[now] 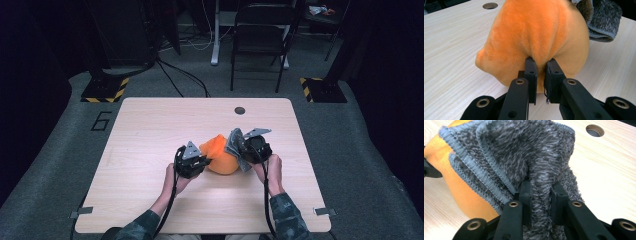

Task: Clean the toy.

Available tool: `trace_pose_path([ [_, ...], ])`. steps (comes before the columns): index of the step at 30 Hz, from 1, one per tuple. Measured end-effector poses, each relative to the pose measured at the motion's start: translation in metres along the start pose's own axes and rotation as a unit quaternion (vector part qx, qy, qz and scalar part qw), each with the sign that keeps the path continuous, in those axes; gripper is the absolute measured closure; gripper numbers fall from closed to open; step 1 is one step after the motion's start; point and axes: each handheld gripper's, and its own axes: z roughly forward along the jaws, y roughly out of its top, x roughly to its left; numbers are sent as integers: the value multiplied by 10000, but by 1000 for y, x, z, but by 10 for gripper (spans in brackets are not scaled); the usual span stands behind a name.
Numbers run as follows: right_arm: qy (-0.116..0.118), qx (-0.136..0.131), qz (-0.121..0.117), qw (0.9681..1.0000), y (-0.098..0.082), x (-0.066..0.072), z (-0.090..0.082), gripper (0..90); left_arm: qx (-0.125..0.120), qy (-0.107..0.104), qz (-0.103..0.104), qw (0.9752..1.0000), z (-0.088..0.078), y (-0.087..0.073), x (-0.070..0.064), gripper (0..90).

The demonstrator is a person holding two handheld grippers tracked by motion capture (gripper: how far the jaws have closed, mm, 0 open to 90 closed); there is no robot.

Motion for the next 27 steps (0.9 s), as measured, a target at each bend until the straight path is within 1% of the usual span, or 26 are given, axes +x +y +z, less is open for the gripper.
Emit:
trace_pose_path([
  [1,-14,-13,8,10000,0,0,0,748,-39,34,-21,10000,0,-1,0,818],
  [2,-10,-27,-32,10000,1,0,-2,748,-47,43,-42,10000,1,-1,1,818],
  [4,-45,-78,-52,9999,2,2,-6,748,-21,27,-60,10000,1,-2,3,817],
  [5,-43,-167,-28,9998,4,4,-10,748,-18,10,-60,10000,1,-2,3,816],
  [6,-12,-250,-49,9997,6,6,-14,748,-43,39,-61,10000,1,-2,3,816],
  [8,43,-362,-126,9993,10,12,-19,748,-54,36,-54,10000,2,-2,2,815],
  [9,87,-408,-233,9989,13,15,-21,748,-53,48,-27,10000,1,-2,1,814],
  [10,146,-423,-243,9987,15,20,-23,748,-35,39,-25,10000,1,-2,2,814],
  [11,196,-419,-351,9983,17,23,-23,747,-20,31,-14,10000,1,-2,2,814],
  [12,183,-357,-383,9985,18,27,-20,747,-27,53,10,10000,2,-2,2,813],
  [13,171,-266,-523,9981,19,28,-17,747,-19,71,-2,10000,2,-2,1,813],
  [14,134,-231,-510,9983,18,30,-14,747,9,52,-6,10000,2,-3,2,813],
  [15,137,-228,-521,9983,18,28,-12,747,1,51,-18,10000,3,-3,2,813],
  [16,150,-215,-434,9987,18,28,-11,747,-4,48,-20,10000,3,-3,3,813],
  [18,128,-199,-417,9988,17,26,-10,747,0,48,-10,10000,3,-3,2,813],
  [19,121,-156,-440,9988,16,24,-10,747,3,44,-12,10000,3,-3,2,813],
  [21,91,-96,-359,9993,13,22,-9,747,-2,53,-25,10000,3,-4,3,813],
  [24,51,31,-251,9997,4,12,-4,747,-6,51,-50,10000,3,-4,4,813],
  [27,-11,231,-149,9996,-4,4,5,747,-9,42,-80,10000,3,-5,5,813],
])
